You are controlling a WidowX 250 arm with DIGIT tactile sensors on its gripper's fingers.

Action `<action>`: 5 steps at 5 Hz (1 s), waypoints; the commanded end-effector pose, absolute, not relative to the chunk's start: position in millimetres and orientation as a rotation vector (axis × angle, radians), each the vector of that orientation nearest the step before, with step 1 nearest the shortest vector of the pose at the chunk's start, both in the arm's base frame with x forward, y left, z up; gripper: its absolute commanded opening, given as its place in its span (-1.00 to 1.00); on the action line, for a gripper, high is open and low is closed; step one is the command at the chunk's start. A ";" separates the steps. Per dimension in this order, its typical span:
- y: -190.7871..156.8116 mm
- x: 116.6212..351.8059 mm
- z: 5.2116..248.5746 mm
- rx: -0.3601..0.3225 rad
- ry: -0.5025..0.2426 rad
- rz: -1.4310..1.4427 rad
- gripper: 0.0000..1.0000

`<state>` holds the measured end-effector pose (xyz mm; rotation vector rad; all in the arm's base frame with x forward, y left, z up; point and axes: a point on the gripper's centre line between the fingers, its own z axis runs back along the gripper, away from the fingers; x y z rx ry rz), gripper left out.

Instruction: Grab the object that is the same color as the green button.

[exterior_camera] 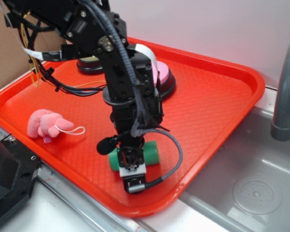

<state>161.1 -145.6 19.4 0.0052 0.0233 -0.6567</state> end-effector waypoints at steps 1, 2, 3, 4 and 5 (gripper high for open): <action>-144.6 158.7 24.2 0.026 0.005 -0.613 -1.00; -141.3 164.1 41.2 0.096 0.013 -0.583 -1.00; -124.8 175.2 76.4 0.116 -0.011 -0.479 -1.00; -91.1 186.8 116.8 0.135 -0.075 -0.335 -1.00; -49.3 190.1 140.3 0.084 -0.109 -0.256 -1.00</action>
